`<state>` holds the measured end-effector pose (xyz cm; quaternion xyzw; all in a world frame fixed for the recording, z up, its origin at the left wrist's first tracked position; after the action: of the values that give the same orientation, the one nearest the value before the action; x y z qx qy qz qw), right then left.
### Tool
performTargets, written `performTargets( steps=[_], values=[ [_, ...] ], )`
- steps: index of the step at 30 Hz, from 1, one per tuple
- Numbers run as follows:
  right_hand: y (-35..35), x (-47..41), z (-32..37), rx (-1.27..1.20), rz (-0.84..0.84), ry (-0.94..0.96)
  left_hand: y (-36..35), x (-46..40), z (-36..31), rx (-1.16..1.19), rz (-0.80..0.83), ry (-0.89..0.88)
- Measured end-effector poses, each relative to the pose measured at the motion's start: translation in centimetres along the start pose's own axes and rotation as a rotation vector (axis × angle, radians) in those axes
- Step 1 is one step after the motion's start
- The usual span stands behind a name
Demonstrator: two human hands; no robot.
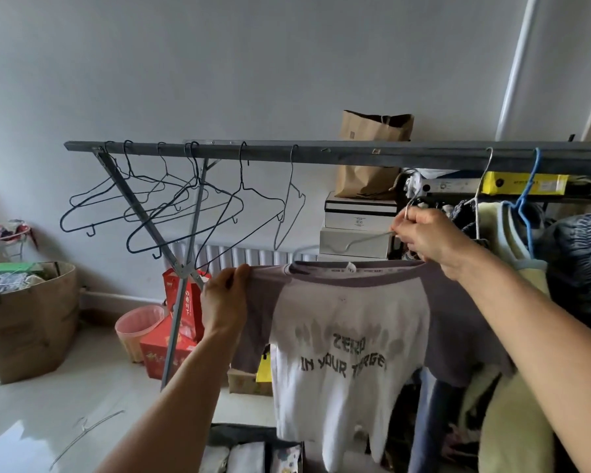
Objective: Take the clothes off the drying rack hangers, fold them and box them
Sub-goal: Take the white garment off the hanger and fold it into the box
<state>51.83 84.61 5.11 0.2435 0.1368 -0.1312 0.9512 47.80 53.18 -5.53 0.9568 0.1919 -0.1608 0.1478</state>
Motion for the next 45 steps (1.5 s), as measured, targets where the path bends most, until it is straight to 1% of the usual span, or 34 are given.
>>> performTargets(
  steps=[2, 4, 8, 11, 13, 14, 15, 16, 18, 20, 22, 24, 26, 27, 29, 31, 33, 36, 39, 41, 43, 45],
  values=[
    [0.7, -0.4, -0.1, -0.205, -0.06, -0.023, -0.2, 0.1, 0.1, 0.062, 0.018, 0.016],
    [0.7, -0.7, -0.2, -0.355, -0.115, -0.016, -0.7, 0.3, -0.2, 0.148, 0.079, 0.015],
    [-1.0, -1.0, -0.3, -0.724, -0.11, -0.031, -2.2, 0.8, -1.5, 0.25, 0.18, 0.007],
    [-1.5, -1.2, -0.1, -1.001, -0.134, -0.041, -3.2, 1.2, -2.2, 0.365, 0.303, 0.063],
    [-1.8, -1.2, 0.1, -1.14, -0.159, -0.049, -3.6, 1.6, -2.9, 0.421, 0.385, 0.078],
    [-1.9, -1.2, 0.3, -1.166, -0.171, -0.046, -3.7, 1.7, -3.2, 0.41, 0.402, 0.066],
    [-1.9, -1.1, 0.5, -1.139, -0.184, -0.038, -3.7, 1.7, -3.4, 0.369, 0.406, 0.045],
    [-1.7, -1.0, 0.8, -1.045, -0.204, -0.026, -3.7, 1.5, -3.3, 0.318, 0.404, 0.025],
    [-1.4, -0.7, 1.1, -0.703, -0.234, -0.006, -3.6, 1.1, -3.0, 0.23, 0.404, 0.001],
    [-1.7, -0.6, 1.1, -0.381, -0.202, -0.015, -3.3, 0.5, -2.8, 0.191, 0.404, -0.003],
    [-2.4, -1.2, 0.8, -0.181, -0.154, -0.039, -3.2, 0.2, -2.7, 0.222, 0.406, 0.021],
    [-3.1, -2.1, 0.9, -0.091, -0.157, -0.09, -3.0, 0.5, -3.1, 0.298, 0.434, 0.052],
    [-3.7, -3.3, 1.3, -0.093, -0.176, -0.129, -2.6, 0.7, -3.3, 0.339, 0.509, 0.044],
    [-3.8, -4.0, 1.6, -0.095, -0.191, -0.133, -2.5, 0.7, -3.2, 0.341, 0.576, 0.024],
    [-4.2, -5.7, 2.4, -0.109, -0.225, -0.135, -2.2, 0.3, -2.9, 0.277, 0.687, -0.001],
    [-4.6, -7.6, 3.0, -0.157, -0.279, -0.151, -1.9, -0.5, -2.5, 0.177, 0.708, -0.011],
    [-5.1, -9.3, 3.4, -0.21, -0.309, -0.189, -1.9, -1.0, -2.8, 0.077, 0.728, -0.072],
    [-5.7, -11.2, 3.8, -0.275, -0.296, -0.194, -1.8, -1.7, -3.0, -0.176, 0.711, -0.214],
    [-6.4, -12.5, 3.9, -0.278, -0.275, -0.188, -1.7, -2.0, -3.8, -0.299, 0.654, -0.37],
    [-7.0, -12.7, 4.2, -0.368, -0.3, -0.237, -1.8, -2.0, -4.5, -0.357, 0.63, -0.463],
    [-7.8, -12.8, 4.1, -0.521, -0.322, -0.328, -2.0, -2.4, -4.9, -0.425, 0.613, -0.54],
    [-8.6, -12.8, 3.7, -0.579, -0.293, -0.373, -1.9, -3.2, -5.0, -0.498, 0.548, -0.594]
  ],
)
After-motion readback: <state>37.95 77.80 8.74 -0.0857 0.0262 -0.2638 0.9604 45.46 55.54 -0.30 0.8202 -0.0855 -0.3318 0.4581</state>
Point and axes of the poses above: each hand's wrist, its own x-axis away from the middle knuckle, its own y-axis out of the back of the hand, z = x × y, the point moved 5 cm from there along -x, towards the middle knuckle, and after that the axes turned 2 degrees about z, right-handed, at the moved point
